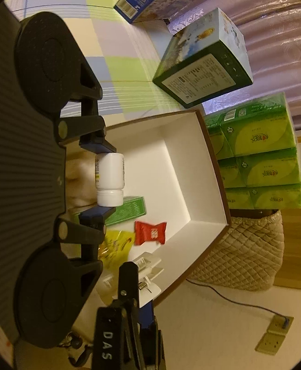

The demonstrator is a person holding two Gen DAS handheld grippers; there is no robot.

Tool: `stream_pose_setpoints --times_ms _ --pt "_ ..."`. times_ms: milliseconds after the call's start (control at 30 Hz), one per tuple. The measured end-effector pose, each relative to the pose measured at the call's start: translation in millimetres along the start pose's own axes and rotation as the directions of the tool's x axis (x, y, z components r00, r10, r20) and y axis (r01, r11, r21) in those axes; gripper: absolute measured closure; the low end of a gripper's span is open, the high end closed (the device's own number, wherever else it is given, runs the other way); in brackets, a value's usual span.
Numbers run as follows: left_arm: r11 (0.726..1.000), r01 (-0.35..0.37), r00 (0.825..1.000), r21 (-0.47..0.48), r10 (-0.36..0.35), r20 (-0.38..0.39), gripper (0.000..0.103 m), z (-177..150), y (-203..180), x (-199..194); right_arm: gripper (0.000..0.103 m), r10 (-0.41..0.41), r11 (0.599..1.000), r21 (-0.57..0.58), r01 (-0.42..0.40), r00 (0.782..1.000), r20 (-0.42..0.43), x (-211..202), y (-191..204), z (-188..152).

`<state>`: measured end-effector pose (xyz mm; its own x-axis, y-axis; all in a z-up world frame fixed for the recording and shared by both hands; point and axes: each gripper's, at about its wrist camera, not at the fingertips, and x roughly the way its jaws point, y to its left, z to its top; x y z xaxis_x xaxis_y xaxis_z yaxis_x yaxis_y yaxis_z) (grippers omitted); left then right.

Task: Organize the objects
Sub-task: 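Carry the pill bottle and white clip over the brown box, then lower both items into the box and open both tools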

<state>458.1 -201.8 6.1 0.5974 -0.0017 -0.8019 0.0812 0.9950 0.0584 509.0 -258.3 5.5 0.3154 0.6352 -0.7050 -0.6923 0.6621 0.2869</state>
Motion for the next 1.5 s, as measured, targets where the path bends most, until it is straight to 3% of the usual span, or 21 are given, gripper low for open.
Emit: stream_pose_setpoints --times_ms 367,800,933,1267,1500 --pt "1.000 -0.016 0.999 0.022 0.017 -0.043 0.061 42 12 66 0.065 -0.010 1.000 -0.005 0.010 0.999 -0.035 63 -27 40" --pt "0.998 -0.014 0.998 0.055 0.017 -0.055 0.061 59 17 103 0.065 -0.015 1.000 -0.022 0.014 0.999 -0.040 90 -33 57" --pt "0.998 -0.024 0.999 0.057 0.026 -0.039 0.045 62 19 104 0.065 -0.008 1.000 -0.014 0.008 0.999 -0.036 92 -35 59" --pt "0.998 -0.049 0.998 0.049 0.050 -0.029 0.039 64 32 97 0.065 0.010 1.000 0.028 -0.010 1.000 -0.005 96 -39 65" --pt "0.999 -0.041 0.999 0.033 0.041 -0.022 0.036 58 33 89 0.043 0.062 0.993 0.094 -0.068 0.996 0.070 83 -43 72"
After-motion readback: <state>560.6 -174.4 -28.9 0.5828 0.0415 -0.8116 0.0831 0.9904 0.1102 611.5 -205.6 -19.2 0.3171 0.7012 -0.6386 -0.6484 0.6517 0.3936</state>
